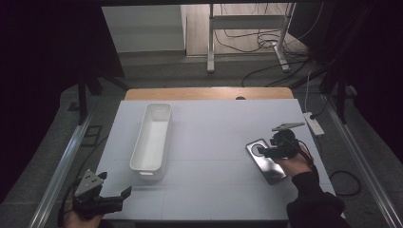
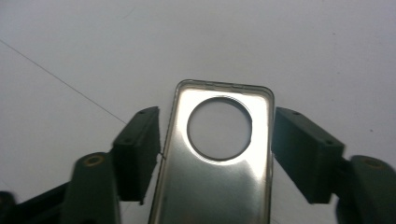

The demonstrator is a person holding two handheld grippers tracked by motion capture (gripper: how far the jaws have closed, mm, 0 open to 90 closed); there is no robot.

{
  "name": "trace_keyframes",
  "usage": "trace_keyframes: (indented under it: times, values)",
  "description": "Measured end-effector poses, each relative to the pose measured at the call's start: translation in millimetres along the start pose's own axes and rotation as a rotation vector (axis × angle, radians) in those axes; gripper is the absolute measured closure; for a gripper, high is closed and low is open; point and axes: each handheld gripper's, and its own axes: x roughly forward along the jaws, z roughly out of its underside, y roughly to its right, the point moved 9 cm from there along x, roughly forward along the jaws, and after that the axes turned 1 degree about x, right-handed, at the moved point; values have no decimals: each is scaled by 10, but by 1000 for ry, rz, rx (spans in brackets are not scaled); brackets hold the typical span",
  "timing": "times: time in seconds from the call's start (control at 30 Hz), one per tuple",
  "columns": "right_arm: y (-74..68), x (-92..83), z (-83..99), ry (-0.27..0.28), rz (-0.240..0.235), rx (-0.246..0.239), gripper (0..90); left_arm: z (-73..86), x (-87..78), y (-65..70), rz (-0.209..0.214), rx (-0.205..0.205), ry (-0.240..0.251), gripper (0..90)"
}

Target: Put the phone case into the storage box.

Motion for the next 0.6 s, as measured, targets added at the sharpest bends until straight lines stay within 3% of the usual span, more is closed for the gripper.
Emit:
trace_keyframes:
  times: [0.07,0.2,0.53,0.6]
  values:
    - [33,-1,18,-11,7,3,186,0,0,1,0,0,0,20]
    - [86,15,51,-21,28,9,57,0,0,1,0,2,0,21]
    - [210,54,125,-56,42,32,16,1,1,0,-1,5,-2,21]
    - [239,60,141,-70,43,41,77,1,3,2,-1,6,-2,21]
